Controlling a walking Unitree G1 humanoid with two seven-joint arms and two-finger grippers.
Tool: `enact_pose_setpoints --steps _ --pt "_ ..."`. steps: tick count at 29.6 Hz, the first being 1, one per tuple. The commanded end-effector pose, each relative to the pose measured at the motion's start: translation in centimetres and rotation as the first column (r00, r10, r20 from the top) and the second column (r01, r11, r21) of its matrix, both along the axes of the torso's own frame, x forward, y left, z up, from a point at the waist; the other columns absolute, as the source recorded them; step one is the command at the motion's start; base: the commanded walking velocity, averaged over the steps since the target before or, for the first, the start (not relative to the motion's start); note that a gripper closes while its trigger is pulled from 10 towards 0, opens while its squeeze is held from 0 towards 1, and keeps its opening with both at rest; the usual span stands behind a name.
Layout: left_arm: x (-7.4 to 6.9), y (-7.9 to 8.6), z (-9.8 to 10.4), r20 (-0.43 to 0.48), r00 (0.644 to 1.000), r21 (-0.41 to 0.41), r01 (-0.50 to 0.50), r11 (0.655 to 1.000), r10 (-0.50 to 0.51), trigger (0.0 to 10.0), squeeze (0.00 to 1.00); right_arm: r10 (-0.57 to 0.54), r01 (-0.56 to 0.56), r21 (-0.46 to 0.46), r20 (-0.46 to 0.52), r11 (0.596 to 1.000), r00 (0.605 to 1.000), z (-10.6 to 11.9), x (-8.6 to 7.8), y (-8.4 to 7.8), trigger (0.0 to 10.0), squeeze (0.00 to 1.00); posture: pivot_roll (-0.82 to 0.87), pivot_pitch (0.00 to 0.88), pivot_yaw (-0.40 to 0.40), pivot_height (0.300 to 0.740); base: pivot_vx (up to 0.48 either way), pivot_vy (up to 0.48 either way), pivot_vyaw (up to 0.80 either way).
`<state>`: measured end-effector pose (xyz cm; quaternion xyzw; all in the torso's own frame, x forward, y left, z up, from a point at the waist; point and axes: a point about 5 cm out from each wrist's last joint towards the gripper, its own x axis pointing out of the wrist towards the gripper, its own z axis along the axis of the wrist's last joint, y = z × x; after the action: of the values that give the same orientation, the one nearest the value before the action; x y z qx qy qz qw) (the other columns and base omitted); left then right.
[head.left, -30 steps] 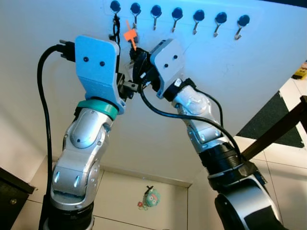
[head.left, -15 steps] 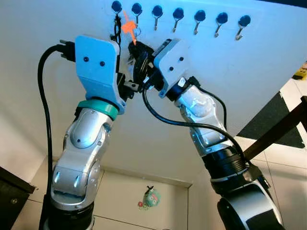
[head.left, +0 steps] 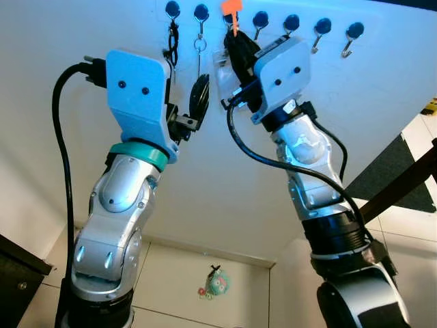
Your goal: Hang keys on a hook
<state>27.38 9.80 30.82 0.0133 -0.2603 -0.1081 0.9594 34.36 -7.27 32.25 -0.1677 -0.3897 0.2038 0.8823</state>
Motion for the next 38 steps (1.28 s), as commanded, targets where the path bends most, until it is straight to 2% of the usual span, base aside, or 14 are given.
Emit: enact_pose_setpoints --steps 1,25,32,38 --pt "0.0 -0.3 -0.3 -0.015 1.0 0.0 0.02 1.0 -0.02 10.0 0.0 0.01 -0.01 0.002 -0.01 1.0 1.0 0.1 0.3 0.0 10.0 0.0 -0.1 0.086 0.041 0.74 0.0 0.0 0.0" --pt "-0.1 -0.2 -0.3 -0.017 1.0 -0.001 0.011 1.0 -0.011 10.0 0.0 0.025 -0.028 -0.032 -0.065 0.999 0.998 -0.3 1.6 1.3 10.0 0.0 -0.09 0.094 0.036 0.74 0.0 0.0 0.0" --pt "-0.2 -0.2 -0.3 -0.018 1.0 -0.001 0.009 1.0 -0.009 10.0 0.0 0.059 -0.064 -0.047 -0.092 0.997 0.994 -0.4 1.9 1.8 10.0 0.0 -0.09 0.094 0.036 0.74 0.0 0.0 0.0" --pt "-0.2 -0.2 -0.3 -0.019 1.0 -0.002 0.006 1.0 -0.006 10.0 0.0 0.086 -0.101 -0.105 -0.137 0.989 0.987 -0.8 2.3 2.6 10.0 0.0 -0.08 0.099 0.032 0.74 0.0 0.0 0.0"
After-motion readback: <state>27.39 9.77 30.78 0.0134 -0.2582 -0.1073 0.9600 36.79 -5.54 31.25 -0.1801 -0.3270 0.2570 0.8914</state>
